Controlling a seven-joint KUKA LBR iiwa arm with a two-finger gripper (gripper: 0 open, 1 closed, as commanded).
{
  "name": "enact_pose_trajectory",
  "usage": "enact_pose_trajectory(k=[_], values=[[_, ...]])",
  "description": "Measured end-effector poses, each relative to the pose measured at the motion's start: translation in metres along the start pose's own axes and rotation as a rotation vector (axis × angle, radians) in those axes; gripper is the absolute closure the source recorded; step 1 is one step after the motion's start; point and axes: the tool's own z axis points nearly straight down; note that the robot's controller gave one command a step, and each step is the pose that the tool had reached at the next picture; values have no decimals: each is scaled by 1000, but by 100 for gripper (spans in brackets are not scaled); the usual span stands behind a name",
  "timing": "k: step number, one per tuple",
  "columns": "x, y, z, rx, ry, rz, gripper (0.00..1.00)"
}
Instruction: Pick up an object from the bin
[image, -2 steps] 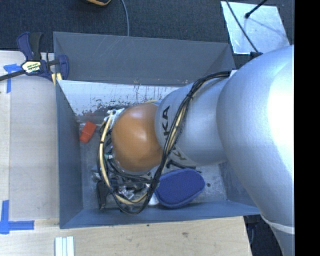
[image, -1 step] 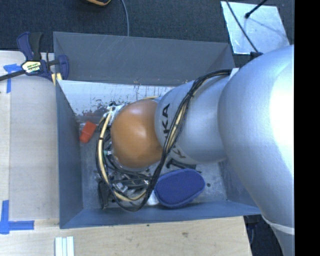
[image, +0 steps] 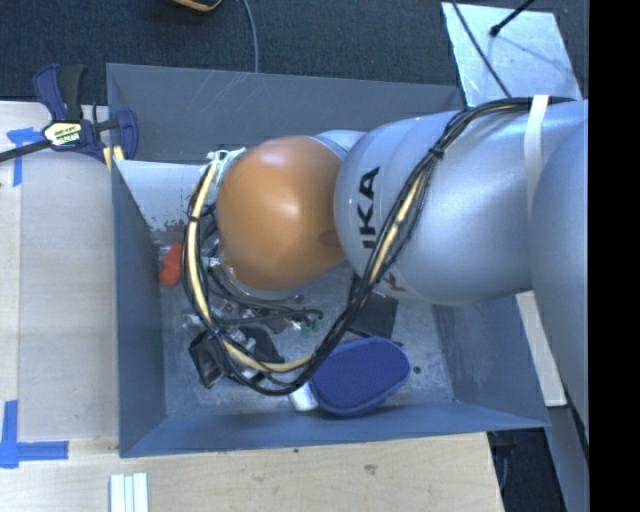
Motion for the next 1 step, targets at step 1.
enact_pose_trajectory(k=[1], values=[[10, 10, -60, 0, 2, -41, 100]])
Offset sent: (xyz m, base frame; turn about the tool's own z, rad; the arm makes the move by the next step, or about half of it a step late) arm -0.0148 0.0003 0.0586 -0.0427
